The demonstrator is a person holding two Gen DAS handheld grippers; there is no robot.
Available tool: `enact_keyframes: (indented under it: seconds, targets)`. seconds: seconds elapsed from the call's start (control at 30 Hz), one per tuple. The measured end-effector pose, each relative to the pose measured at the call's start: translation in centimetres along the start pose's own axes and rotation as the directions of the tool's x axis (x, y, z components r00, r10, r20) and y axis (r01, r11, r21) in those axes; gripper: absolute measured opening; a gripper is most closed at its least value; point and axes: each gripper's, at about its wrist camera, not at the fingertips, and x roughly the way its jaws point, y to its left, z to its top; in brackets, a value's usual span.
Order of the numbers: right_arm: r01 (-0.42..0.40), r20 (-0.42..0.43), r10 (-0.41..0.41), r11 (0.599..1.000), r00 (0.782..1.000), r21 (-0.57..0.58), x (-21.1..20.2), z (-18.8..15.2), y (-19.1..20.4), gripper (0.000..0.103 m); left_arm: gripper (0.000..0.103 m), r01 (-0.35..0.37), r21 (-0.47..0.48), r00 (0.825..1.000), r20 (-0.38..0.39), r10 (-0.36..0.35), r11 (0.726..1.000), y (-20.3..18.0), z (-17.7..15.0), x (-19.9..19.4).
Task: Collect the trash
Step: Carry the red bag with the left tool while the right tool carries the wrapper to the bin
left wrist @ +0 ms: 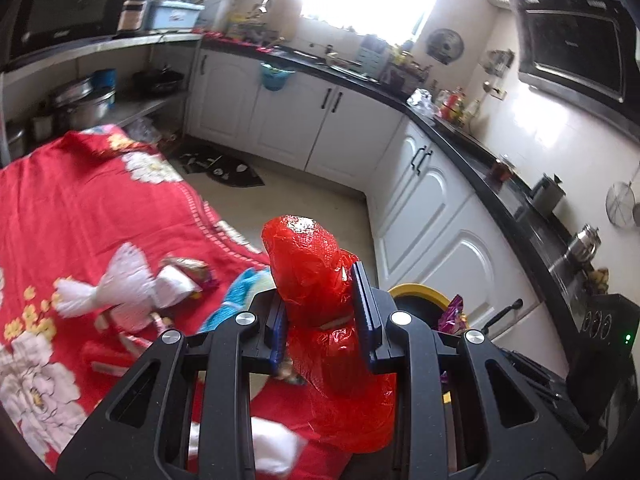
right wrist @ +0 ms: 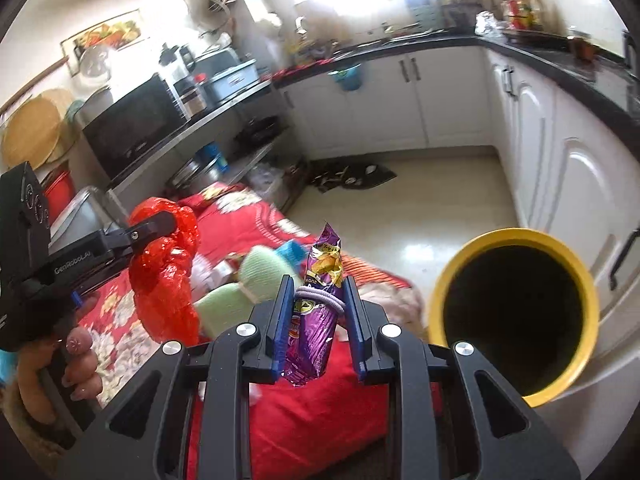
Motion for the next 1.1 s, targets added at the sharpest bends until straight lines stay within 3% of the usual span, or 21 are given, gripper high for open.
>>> enact_keyframes:
  seconds: [0.33,0.63,1.1]
  targets:
    - [0.118,0.058,-0.123,0.990,0.991,0.079,-2.3,0.4,-6.1,0.024,0.022,0.044,0.081,0.999,-0.006,-0.043,0.996,-5.1,-0.1,3.1]
    - [0.246,0.072,-0.256,0.961,0.964,0.124,-3.2,-0.1,-10.9,0.024,0.022,0.077,0.145,0.997,-0.017,-0.076,0.986,-9.7,-0.8,6.6]
    - [0.306,0.001,-0.310,0.939,0.951,0.158,-1.2,-2.1,-15.7,0.024,0.022,0.106,0.222,0.991,-0.108,-0.084,0.969,-15.1,-2.9,14.0]
